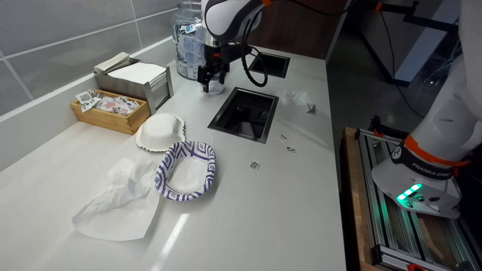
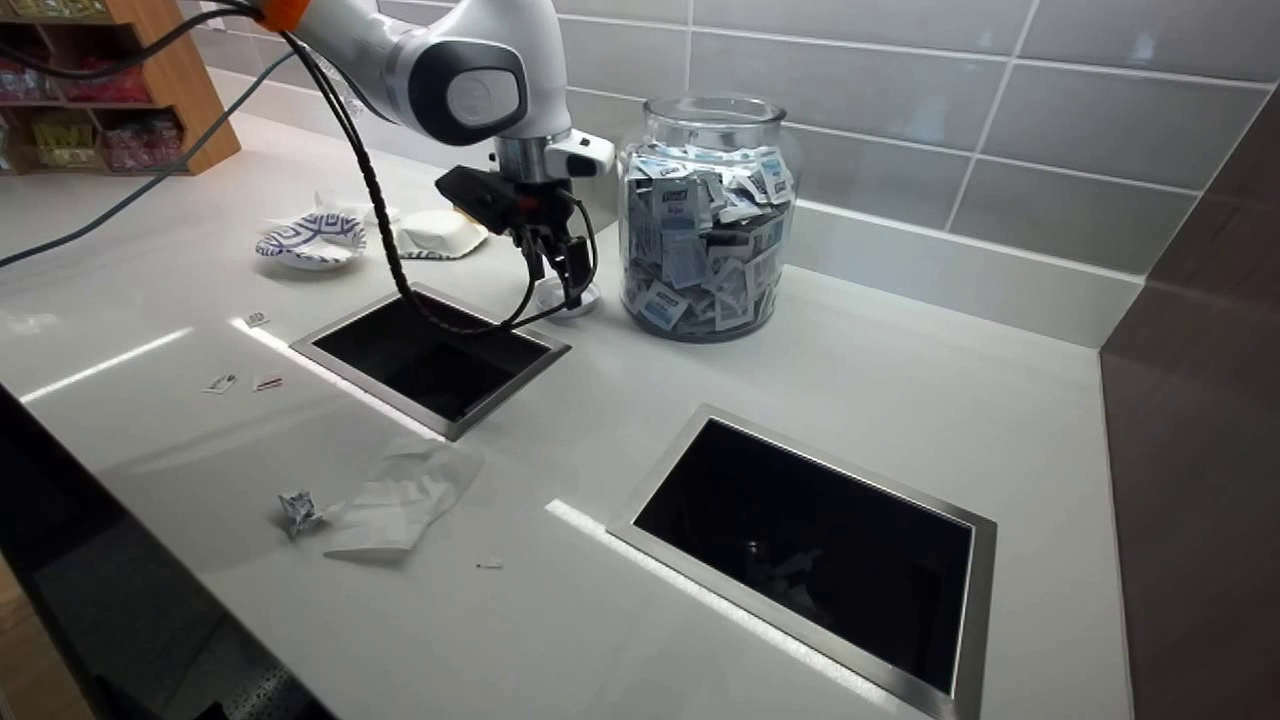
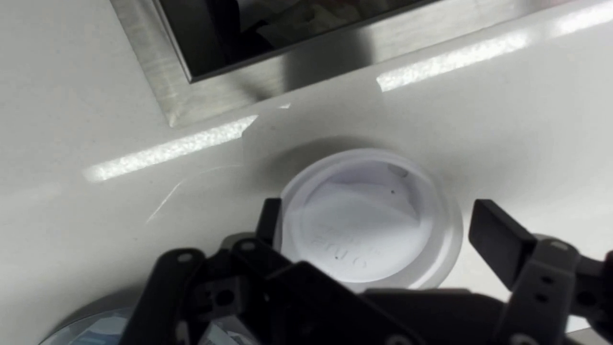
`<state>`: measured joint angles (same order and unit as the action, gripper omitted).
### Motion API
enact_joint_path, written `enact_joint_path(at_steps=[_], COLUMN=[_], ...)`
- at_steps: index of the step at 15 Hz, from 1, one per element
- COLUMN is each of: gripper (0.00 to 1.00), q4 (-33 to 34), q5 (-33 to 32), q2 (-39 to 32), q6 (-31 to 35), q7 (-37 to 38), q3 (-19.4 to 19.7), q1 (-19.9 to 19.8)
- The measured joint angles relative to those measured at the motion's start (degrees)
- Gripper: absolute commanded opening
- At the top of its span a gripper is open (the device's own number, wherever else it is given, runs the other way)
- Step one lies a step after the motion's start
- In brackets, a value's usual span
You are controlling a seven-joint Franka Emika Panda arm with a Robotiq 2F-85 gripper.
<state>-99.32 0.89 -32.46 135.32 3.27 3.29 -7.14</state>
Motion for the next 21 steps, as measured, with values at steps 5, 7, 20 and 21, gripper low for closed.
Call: enact_joint_path(at_steps=[5, 7, 20, 21], gripper=[1.00, 1.00, 0.30, 0.23], q4=[-0.1, -0.1, 0.4, 0.5], q5=[0.5, 0.5, 0.8, 0.8], q2=[-0.2, -0.2, -1.1, -1.2], q6=[0.6, 0.6, 0.6, 0.6], q7=[-2.6, -3.1, -4.9, -4.9], q3=[0.0, 0.0, -0.3, -0.3], q1=[-0.5, -0.5, -0.6, -0.6])
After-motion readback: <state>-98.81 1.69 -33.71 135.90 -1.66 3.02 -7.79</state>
